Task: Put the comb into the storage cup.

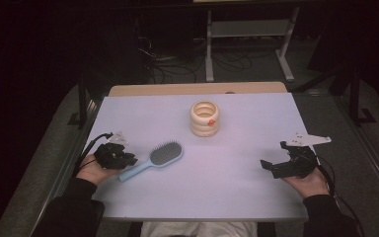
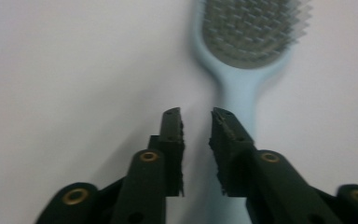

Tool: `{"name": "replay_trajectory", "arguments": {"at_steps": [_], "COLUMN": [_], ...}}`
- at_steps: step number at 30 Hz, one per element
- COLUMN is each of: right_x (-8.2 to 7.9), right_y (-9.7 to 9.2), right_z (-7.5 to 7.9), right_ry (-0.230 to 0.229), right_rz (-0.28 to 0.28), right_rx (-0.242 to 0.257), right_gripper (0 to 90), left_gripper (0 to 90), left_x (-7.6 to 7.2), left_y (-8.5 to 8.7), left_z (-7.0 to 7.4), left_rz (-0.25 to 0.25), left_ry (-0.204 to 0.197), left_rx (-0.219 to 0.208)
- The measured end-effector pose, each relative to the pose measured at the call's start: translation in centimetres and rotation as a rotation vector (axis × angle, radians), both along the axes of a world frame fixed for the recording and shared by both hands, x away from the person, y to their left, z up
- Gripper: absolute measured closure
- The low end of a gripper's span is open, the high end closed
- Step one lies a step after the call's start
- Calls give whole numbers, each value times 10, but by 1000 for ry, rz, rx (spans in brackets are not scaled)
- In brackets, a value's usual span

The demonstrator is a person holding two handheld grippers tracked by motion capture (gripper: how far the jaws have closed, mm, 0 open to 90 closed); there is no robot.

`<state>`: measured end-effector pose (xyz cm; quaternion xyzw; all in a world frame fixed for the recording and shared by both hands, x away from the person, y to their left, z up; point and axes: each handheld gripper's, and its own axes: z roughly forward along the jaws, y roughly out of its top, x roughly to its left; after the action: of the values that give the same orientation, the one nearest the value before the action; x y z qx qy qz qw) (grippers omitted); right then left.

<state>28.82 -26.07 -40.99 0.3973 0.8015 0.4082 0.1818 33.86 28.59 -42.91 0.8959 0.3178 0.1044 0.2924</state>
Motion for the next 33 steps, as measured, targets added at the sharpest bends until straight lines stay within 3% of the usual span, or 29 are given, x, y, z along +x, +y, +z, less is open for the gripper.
{"name": "replay_trajectory", "arguments": {"at_steps": [2, 7, 12, 15, 17, 27, 33], "right_x": [0, -1, -1, -1, -1, -1, -1], "right_y": [0, 1, 1, 0, 0, 1, 1], "right_z": [0, 1, 1, 1, 1, 0, 0], "right_ry": [-4, -10, -8, -9, -9, -3, -3], "right_rz": [4, 9, 9, 8, 10, 12, 14], "right_rx": [-1, 0, 3, 4, 3, 2, 2], "right_gripper": [0, 0, 0, 0, 0, 0, 0], "left_gripper": [647, 430, 251, 96, 9, 0, 0], "left_x": [1, 3, 3, 6, 8, 17, 21], "left_y": [6, 17, 15, 11, 6, -19, -28], "left_z": [3, 13, 17, 20, 21, 19, 14], "left_rz": [14, -12, -37, -62, -69, -123, -158], "left_ry": [6, 51, 68, 93, 103, 115, 127], "left_rx": [-38, -134, -134, -149, -130, -65, -51]}}
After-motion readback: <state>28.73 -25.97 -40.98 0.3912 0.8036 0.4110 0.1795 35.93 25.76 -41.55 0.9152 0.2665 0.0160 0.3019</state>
